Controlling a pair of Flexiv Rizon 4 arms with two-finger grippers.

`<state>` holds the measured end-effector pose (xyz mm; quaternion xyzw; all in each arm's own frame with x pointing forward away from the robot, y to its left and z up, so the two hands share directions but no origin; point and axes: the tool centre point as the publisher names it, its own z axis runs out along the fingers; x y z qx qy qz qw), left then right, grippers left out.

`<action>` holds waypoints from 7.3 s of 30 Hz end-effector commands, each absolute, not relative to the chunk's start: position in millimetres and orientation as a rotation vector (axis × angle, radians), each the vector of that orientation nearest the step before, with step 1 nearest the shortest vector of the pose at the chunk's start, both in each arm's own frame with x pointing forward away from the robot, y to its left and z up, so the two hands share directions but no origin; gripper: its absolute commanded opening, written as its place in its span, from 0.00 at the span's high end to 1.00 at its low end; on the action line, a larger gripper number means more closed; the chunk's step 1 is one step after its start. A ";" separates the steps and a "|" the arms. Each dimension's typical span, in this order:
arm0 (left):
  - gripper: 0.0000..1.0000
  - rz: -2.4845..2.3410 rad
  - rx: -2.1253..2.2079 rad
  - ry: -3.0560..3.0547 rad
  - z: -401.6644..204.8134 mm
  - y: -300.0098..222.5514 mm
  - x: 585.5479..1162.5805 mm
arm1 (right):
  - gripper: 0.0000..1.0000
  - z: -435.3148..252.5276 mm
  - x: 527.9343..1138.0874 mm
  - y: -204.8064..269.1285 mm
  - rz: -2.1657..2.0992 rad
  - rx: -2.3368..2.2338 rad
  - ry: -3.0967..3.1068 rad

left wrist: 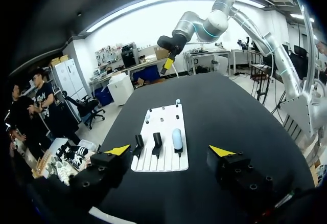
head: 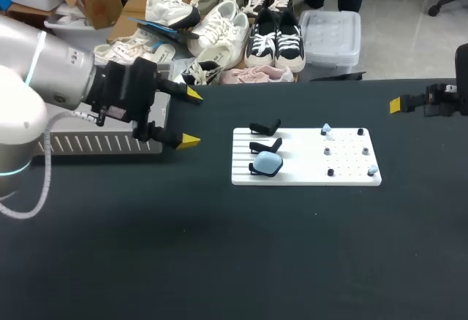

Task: Pick up each earbud case from the left stands, insert the matching earbuds, close the lid, and place the case in the box.

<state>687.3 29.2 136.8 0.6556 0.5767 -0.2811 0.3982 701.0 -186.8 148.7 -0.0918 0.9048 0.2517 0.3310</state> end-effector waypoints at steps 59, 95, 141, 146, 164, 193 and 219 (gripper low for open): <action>0.00 -0.861 1.580 1.635 22.0 -76.0 689.6 | 0.00 148.6 701.8 -187.5 0.661 -0.242 2.367; 0.29 -0.863 1.606 1.647 12.1 -89.3 694.1 | 0.00 148.6 701.8 -187.5 0.661 -0.242 2.367; 1.00 -0.871 1.600 1.668 10.8 -90.8 695.5 | 0.00 148.6 701.8 -187.5 0.661 -0.242 2.367; 1.00 -0.875 1.601 1.663 13.6 -89.8 692.3 | 0.00 148.6 701.8 -187.5 0.661 -0.242 2.367; 1.00 -0.866 1.516 1.685 52.8 -81.6 681.8 | 0.00 148.6 701.8 -187.5 0.661 -0.242 2.367; 1.00 -0.819 1.500 1.607 108.8 -130.6 713.1 | 0.00 150.4 681.6 -97.2 0.707 -0.565 2.387; 1.00 -0.834 1.566 1.560 120.9 -167.8 698.2 | 0.00 138.8 672.3 -61.6 0.762 -0.648 2.365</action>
